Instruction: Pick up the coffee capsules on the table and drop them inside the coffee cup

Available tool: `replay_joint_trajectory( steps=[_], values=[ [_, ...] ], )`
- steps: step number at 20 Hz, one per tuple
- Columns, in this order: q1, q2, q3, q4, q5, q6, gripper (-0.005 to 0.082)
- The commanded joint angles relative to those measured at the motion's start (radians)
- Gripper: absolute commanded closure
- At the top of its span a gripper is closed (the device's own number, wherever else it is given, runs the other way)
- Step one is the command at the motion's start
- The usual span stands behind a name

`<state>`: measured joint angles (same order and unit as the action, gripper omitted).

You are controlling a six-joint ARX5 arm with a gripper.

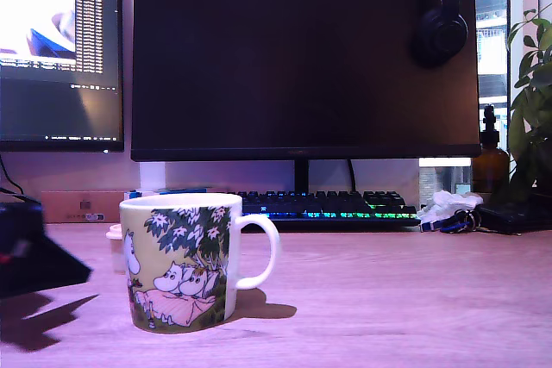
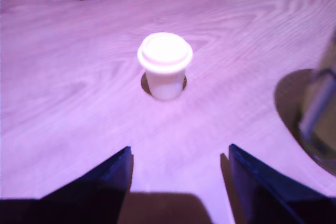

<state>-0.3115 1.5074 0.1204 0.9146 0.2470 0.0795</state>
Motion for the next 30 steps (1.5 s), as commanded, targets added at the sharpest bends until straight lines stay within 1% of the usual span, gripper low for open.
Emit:
replay_joint_trajectory(
  steps=[1,3,5,6,10,15,20,22,23,25,27,28,30],
  values=[
    [0.002,0.045,0.016,0.035,0.008,0.009,0.0233],
    [0.002,0.095,0.031,0.070,0.010,0.011,0.0234],
    [0.002,0.135,0.051,0.094,0.025,0.018,0.0233],
    [0.002,0.152,0.063,0.099,0.039,0.027,0.0234],
    [0.002,0.212,0.105,0.107,0.061,0.028,0.0234],
    [0.002,0.264,0.171,0.105,0.061,0.034,0.0234],
    [0.002,0.346,0.237,0.105,0.086,0.034,0.0237],
    [0.002,0.367,0.257,0.104,0.086,0.034,0.0240],
    [0.002,0.370,0.264,0.103,0.086,0.034,0.0255],
    [0.002,0.370,0.275,0.103,0.086,0.034,0.0322],
    [0.002,0.370,0.280,0.103,0.086,0.034,0.0371],
    [0.002,0.370,0.280,0.102,0.086,0.034,0.0415],
    [0.002,0.370,0.280,0.095,0.087,0.034,0.0552]
  ],
)
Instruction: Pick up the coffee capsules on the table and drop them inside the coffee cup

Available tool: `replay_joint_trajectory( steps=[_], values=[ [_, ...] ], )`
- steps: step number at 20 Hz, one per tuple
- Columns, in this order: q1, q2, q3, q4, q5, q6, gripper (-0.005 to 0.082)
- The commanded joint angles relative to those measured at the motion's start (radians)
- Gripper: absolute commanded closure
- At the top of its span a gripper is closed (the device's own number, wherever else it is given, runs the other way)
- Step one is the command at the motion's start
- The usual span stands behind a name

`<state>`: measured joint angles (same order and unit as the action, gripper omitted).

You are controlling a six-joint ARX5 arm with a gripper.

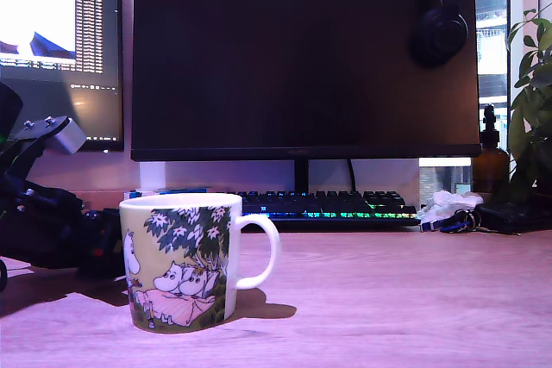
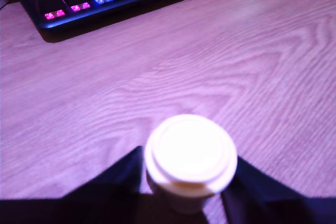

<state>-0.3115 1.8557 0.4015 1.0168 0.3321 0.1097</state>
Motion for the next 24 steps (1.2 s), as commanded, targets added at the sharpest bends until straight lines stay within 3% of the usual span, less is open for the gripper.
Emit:
replay_joint_trajectory(
  steps=[1,8,12,18,24],
  values=[
    [0.002,0.022,-0.001,-0.010,0.005,0.003,0.0605],
    [0.002,0.014,-0.001,-0.011,0.058,-0.008,0.0632],
    [0.004,-0.069,-0.001,-0.084,0.083,-0.051,0.0632],
    [0.004,-0.288,-0.001,-0.355,0.088,-0.051,0.0632],
    [0.004,-0.607,-0.001,-0.663,0.087,-0.058,0.0632]
  ],
)
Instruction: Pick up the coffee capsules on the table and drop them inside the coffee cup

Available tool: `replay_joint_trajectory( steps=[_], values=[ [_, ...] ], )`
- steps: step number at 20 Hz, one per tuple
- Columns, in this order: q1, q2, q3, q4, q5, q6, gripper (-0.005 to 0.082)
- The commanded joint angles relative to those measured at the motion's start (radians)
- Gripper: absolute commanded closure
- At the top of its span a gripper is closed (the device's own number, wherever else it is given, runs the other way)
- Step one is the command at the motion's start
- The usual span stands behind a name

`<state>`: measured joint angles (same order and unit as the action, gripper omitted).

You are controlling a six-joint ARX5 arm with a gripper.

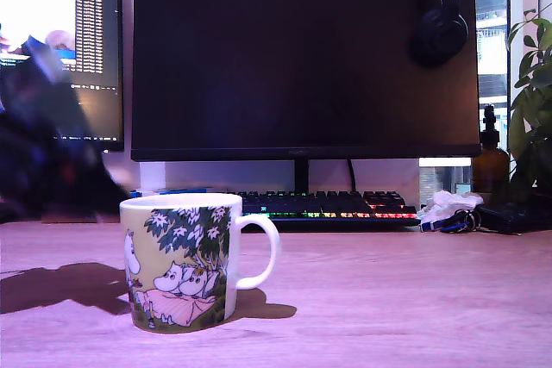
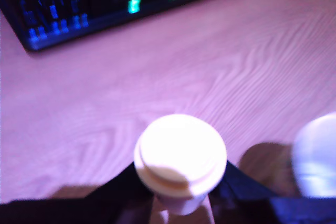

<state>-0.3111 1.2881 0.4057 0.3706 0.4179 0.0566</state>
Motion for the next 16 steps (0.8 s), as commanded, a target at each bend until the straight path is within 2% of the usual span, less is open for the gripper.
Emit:
replay_joint_trajectory(
  steps=[1,4,7,9,12,16],
  values=[
    [0.003,-0.098,-0.005,-0.058,0.002,-0.008,0.0632],
    [0.003,-0.229,-0.005,-0.146,0.005,-0.031,0.0632],
    [0.002,-0.294,-0.005,-0.193,0.006,-0.031,0.0632],
    [-0.004,-0.307,-0.004,-0.209,0.032,-0.035,0.0632],
    [-0.046,-0.306,0.019,-0.244,0.057,-0.050,0.0632],
    [-0.124,-0.297,0.086,-0.328,0.046,-0.049,0.0632]
  ],
)
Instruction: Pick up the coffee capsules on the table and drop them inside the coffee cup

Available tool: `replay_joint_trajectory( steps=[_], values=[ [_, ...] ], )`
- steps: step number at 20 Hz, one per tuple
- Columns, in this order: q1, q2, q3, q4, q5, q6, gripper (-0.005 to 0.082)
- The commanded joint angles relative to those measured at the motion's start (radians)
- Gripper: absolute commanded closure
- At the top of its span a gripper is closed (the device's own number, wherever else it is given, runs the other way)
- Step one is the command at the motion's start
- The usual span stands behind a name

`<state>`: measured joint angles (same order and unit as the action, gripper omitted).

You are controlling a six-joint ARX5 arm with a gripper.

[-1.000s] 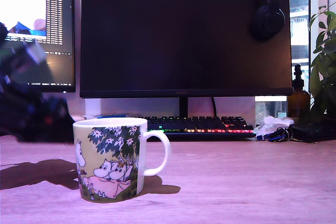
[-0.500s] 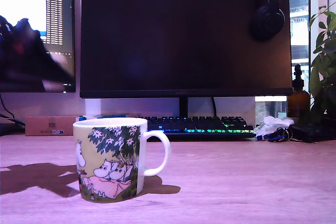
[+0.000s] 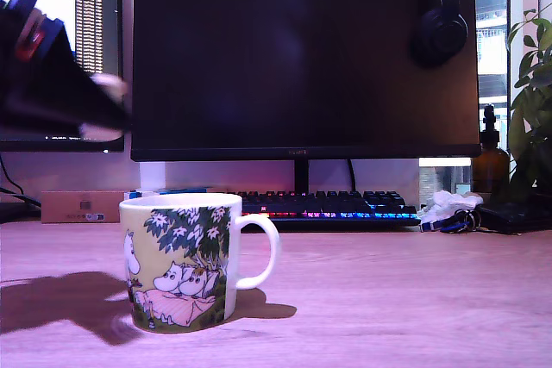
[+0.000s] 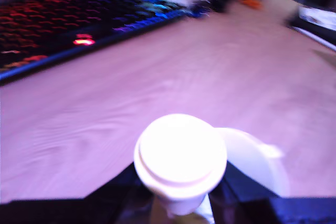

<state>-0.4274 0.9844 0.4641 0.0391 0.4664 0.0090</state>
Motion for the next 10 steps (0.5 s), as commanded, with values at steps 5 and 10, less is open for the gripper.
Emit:
replay_joint_trajectory(
  steps=[5,10],
  values=[
    [-0.104,0.096,0.108,-0.093,-0.003,0.028,0.0632],
    [-0.176,0.221,0.193,-0.189,-0.008,0.051,0.0632]
  ],
)
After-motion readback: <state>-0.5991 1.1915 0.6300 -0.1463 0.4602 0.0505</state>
